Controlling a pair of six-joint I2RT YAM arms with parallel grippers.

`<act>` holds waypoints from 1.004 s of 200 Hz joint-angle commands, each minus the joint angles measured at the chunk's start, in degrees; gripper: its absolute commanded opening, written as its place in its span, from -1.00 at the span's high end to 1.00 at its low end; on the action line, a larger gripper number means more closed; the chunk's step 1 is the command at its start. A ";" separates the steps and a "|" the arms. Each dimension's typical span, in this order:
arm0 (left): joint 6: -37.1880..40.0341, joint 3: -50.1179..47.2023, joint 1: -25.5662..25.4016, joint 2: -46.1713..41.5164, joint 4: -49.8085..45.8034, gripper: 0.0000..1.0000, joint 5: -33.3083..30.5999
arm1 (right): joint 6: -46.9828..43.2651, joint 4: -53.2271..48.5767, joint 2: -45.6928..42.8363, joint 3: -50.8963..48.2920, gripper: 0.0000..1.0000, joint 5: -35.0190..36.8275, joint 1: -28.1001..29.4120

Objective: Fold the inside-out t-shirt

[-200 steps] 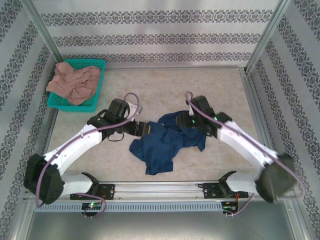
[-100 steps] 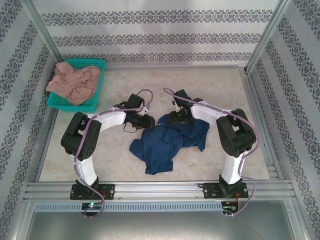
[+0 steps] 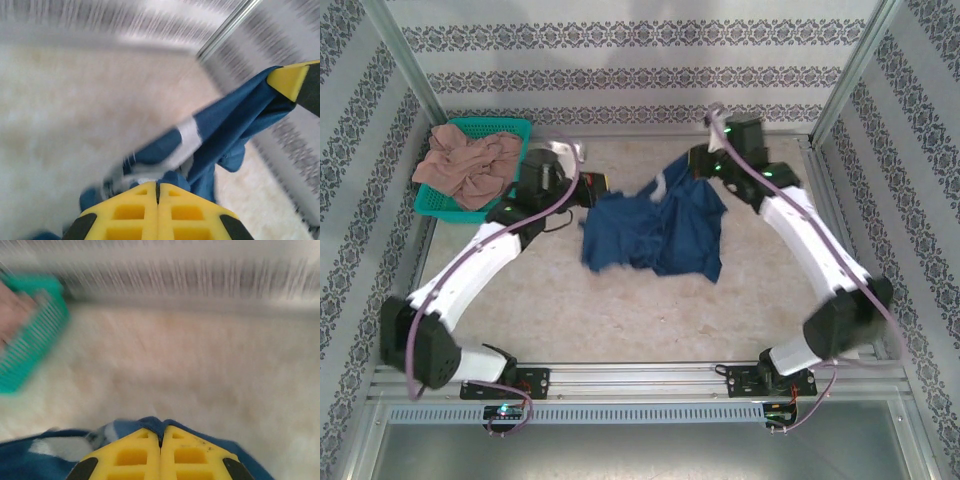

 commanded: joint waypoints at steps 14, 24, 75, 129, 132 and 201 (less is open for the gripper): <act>6.99 -7.12 -1.75 -14.02 -2.96 1.00 2.54 | -1.11 -2.30 -15.47 -9.76 1.00 0.40 0.01; 7.40 -12.23 -2.91 -18.57 -5.99 1.00 2.81 | -0.42 -3.86 -20.78 -15.19 1.00 3.45 -0.26; -0.51 -31.32 -5.65 -28.17 -14.57 -0.39 -4.39 | 5.70 -10.17 -34.17 -38.20 -0.18 8.40 0.27; -4.40 -14.83 -11.40 0.65 -8.85 -0.55 -17.42 | 9.70 1.62 -13.56 -35.52 -0.51 5.18 2.48; -3.59 -13.64 -11.84 2.29 -9.05 -0.56 -17.62 | 9.65 2.59 -12.31 -35.05 -0.52 5.02 2.19; -2.84 -0.44 -10.04 29.06 -3.64 0.01 -19.60 | 9.42 9.79 22.03 -10.84 -0.49 0.71 1.27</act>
